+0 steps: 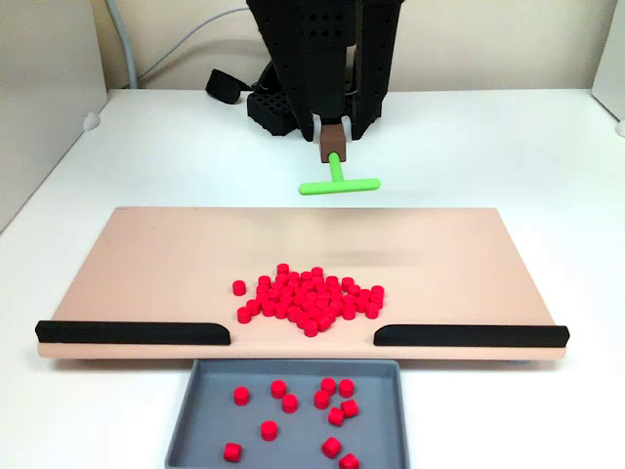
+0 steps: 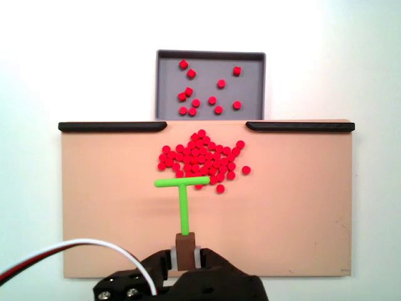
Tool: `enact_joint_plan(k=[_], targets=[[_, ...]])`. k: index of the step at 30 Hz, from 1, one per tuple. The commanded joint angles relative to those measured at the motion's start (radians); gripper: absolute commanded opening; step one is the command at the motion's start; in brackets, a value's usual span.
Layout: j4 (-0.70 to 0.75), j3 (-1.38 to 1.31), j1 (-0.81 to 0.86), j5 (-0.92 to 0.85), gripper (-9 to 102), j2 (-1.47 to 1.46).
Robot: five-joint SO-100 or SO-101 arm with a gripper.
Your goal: Gather the right side granules
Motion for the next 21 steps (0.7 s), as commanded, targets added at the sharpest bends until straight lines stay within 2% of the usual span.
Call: enact_joint_plan(k=[1, 21], targets=[[-0.008, -0.021, 0.006, -0.005, 0, 0.008], [-0.009, -0.021, 0.014, -0.041, 0, 0.029]])
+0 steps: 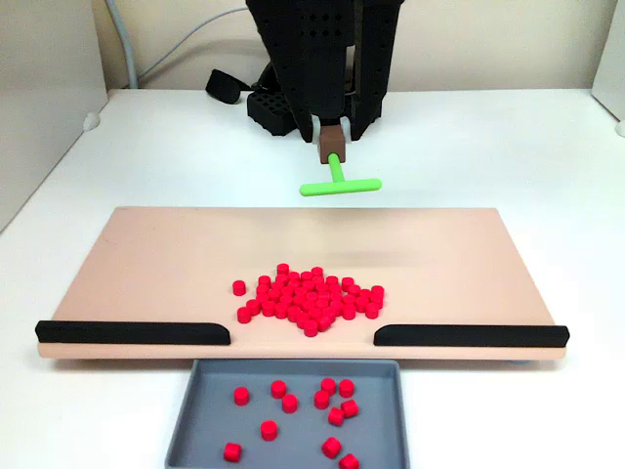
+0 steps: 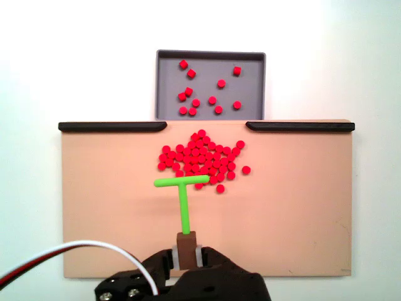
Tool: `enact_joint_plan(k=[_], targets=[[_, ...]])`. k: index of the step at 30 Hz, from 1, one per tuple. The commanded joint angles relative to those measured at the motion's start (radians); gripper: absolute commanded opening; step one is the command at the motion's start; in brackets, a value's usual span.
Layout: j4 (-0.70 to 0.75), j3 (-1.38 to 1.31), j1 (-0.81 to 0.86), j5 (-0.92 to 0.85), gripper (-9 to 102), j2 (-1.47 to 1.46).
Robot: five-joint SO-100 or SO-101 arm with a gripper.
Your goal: Gather the right side granules
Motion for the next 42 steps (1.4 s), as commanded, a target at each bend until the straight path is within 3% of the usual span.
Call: enact_joint_plan(k=[1, 14, 42], targets=[[-0.006, -0.021, 0.009, -0.015, 0, 0.031], [-0.009, -0.023, 0.063, -0.179, 0, 0.038], [0.005, -0.005, 0.342, -1.131, 0, 0.018]])
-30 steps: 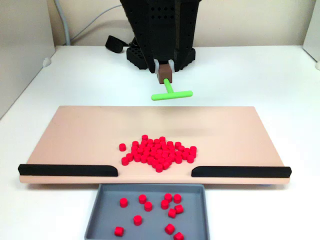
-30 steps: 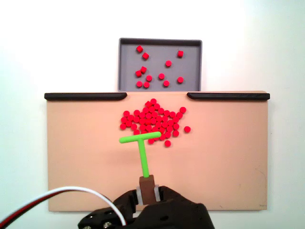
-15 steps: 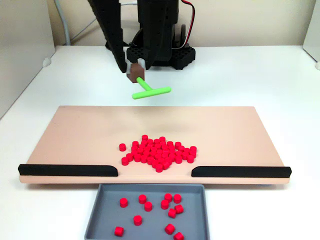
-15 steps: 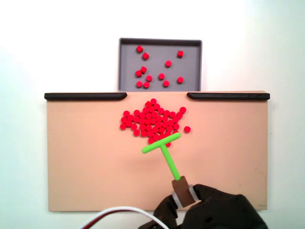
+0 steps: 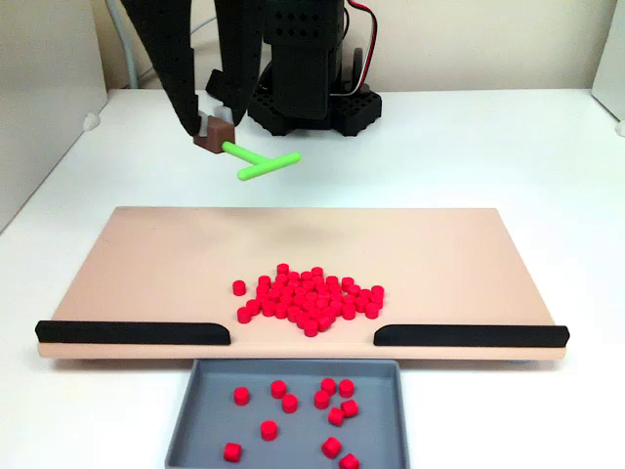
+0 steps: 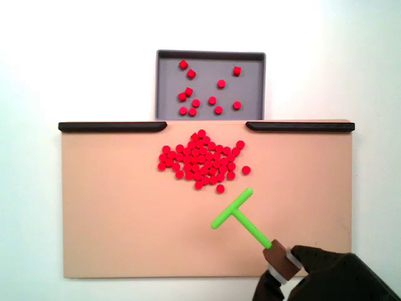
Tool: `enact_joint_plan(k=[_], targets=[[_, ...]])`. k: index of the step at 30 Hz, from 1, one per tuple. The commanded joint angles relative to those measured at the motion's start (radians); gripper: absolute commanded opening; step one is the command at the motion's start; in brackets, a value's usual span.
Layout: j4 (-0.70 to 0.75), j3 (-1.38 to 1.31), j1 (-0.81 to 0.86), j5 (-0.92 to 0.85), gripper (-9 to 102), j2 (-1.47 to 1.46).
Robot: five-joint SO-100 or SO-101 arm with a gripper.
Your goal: Gather the right side granules
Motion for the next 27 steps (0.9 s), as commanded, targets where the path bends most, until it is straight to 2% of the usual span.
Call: enact_joint_plan(k=[1, 5, 9, 22, 27], targets=[[0.008, -0.005, 0.058, -0.167, 0, 0.002], [0.006, -0.005, 0.118, -0.359, 0, -0.018], [-0.005, -0.014, 0.133, -0.479, 0, -0.055], [-0.054, -0.046, 0.169, -0.715, 0, -0.156], [-0.054, -0.123, 0.176, -0.753, 0, -0.215]])
